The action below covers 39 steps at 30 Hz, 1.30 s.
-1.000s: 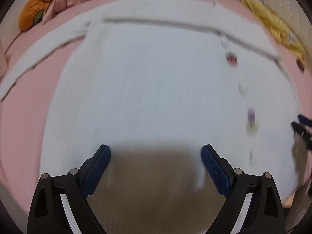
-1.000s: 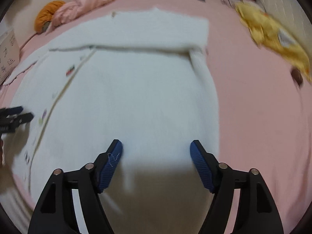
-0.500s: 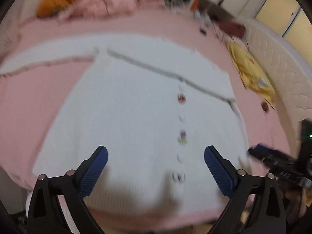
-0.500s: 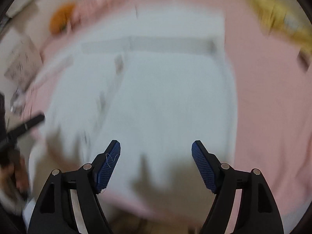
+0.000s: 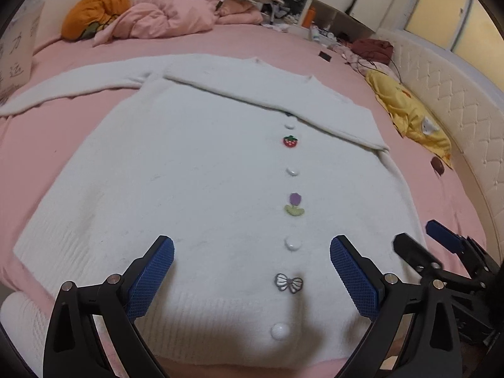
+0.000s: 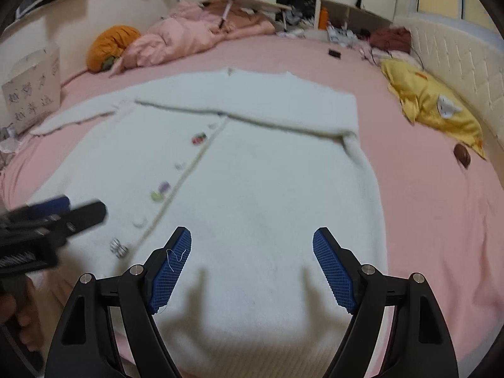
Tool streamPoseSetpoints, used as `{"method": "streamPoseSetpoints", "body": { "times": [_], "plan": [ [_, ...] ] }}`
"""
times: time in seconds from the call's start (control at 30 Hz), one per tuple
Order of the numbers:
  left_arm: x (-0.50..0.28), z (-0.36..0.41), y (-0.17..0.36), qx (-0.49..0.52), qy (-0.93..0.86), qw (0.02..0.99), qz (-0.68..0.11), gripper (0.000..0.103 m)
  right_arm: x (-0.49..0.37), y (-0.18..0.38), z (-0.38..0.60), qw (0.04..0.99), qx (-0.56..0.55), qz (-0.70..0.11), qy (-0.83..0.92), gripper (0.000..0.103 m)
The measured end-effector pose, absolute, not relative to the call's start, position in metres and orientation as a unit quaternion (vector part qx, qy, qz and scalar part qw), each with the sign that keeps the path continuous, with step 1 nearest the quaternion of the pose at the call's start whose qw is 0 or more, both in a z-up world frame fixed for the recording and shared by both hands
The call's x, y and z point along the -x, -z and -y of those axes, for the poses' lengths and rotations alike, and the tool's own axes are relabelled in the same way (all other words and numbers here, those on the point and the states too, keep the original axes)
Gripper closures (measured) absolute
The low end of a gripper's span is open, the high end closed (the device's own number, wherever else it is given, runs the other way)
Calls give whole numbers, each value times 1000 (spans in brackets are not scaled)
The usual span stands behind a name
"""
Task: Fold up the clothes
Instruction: 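Move the left gripper to the other sleeve cuff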
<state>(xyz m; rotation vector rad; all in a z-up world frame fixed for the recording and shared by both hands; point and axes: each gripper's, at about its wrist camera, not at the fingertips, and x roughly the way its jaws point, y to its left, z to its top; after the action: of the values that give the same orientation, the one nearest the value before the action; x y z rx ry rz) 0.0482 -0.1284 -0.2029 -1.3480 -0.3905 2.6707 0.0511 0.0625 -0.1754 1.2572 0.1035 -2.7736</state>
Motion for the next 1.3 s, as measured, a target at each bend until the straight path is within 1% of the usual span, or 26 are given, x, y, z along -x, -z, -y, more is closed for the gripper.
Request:
{"method": "streamPoseSetpoints", "body": {
  "times": [0.17, 0.4, 0.6, 0.7, 0.83, 0.93, 1.0, 1.1, 1.17, 1.3],
  "plan": [
    [-49, 141, 202, 442, -881, 52, 158, 4, -52, 173, -59, 56, -416, -33, 907, 23],
    [-50, 141, 201, 439, -882, 55, 161, 4, -49, 175, -60, 46, -424, -26, 904, 23],
    [-47, 145, 202, 440, -879, 61, 173, 4, -39, 186, -58, 38, -438, -40, 897, 23],
    [-44, 154, 203, 440, -874, 65, 195, 4, -28, 196, -55, 37, -451, -47, 891, 23],
    [-34, 183, 202, 440, -852, 82, 272, 4, -6, 208, -50, 28, -454, -66, 888, 23],
    [-22, 223, 186, 418, -853, 73, 303, 4, 15, 215, -44, 21, -445, -77, 892, 23],
    [-11, 265, 173, 391, -853, 70, 337, 4, 27, 219, -40, 18, -432, -82, 898, 23],
    [4, 341, 161, 347, -852, 35, 391, 4, 36, 236, -33, 14, -423, -95, 901, 23],
    [16, 397, 160, 330, -849, -6, 412, 3, 32, 246, -32, 12, -411, -98, 906, 23],
    [43, 480, 181, 346, -829, -73, 434, 3, 29, 250, -32, 10, -399, -100, 912, 19]
  ]
}}
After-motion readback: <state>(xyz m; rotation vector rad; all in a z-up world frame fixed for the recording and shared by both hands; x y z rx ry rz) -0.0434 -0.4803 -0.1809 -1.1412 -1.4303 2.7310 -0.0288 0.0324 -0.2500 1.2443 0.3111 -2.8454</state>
